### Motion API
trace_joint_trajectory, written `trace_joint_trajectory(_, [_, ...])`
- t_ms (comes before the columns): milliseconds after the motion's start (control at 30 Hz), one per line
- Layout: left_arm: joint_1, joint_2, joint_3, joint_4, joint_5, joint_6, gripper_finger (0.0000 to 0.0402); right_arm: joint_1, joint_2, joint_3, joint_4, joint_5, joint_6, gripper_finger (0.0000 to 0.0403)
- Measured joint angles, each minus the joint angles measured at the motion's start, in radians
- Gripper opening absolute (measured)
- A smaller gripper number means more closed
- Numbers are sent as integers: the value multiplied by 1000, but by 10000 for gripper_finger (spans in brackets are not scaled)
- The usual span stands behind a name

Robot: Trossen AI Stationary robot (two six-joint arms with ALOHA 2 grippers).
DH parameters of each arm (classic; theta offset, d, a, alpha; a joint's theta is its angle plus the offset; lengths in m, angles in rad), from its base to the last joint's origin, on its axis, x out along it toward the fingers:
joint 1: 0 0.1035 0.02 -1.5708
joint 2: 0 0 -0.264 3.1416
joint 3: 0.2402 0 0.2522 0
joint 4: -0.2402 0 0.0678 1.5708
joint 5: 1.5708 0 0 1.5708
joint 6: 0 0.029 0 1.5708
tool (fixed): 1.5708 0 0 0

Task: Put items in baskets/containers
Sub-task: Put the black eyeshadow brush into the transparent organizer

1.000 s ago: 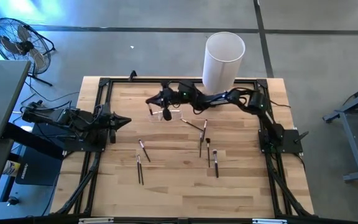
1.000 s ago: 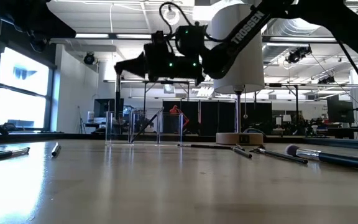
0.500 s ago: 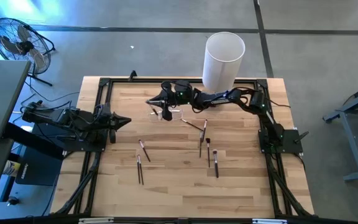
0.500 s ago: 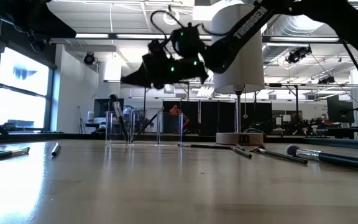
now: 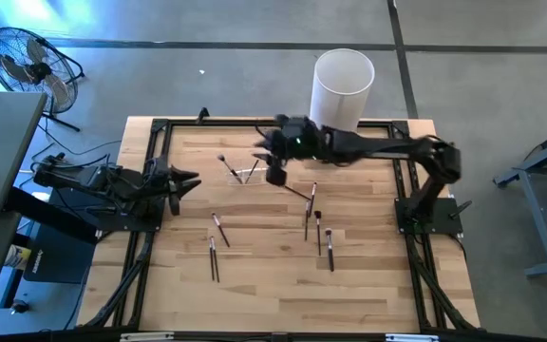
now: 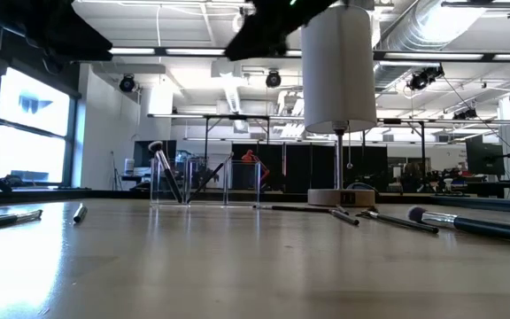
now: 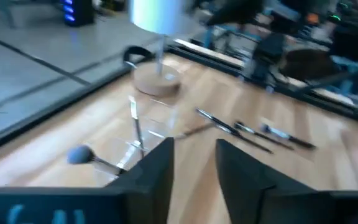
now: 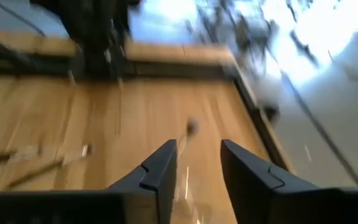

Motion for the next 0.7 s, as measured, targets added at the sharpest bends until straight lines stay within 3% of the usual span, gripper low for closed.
trace_joint_trajectory(100, [0, 1, 0, 67, -15, -1, 143, 74, -61, 0, -230, 138, 203, 81])
trace_joint_trajectory(200, [0, 28, 10, 85, -41, -1, 146, 140, -91, -13, -441, 190, 485, 43])
trace_joint_trajectory(333, [0, 151, 47, 79, -79, -40, 147, 237, -132, -142, -490, 244, 740, 5])
trace_joint_trajectory(533, [0, 397, 202, -111, -92, -366, 147, 362, -259, -449, -378, 223, 1073, 9])
trace_joint_trajectory(700, [13, 617, 365, -417, 21, -771, 147, 430, -411, -659, -369, 216, 1230, 5])
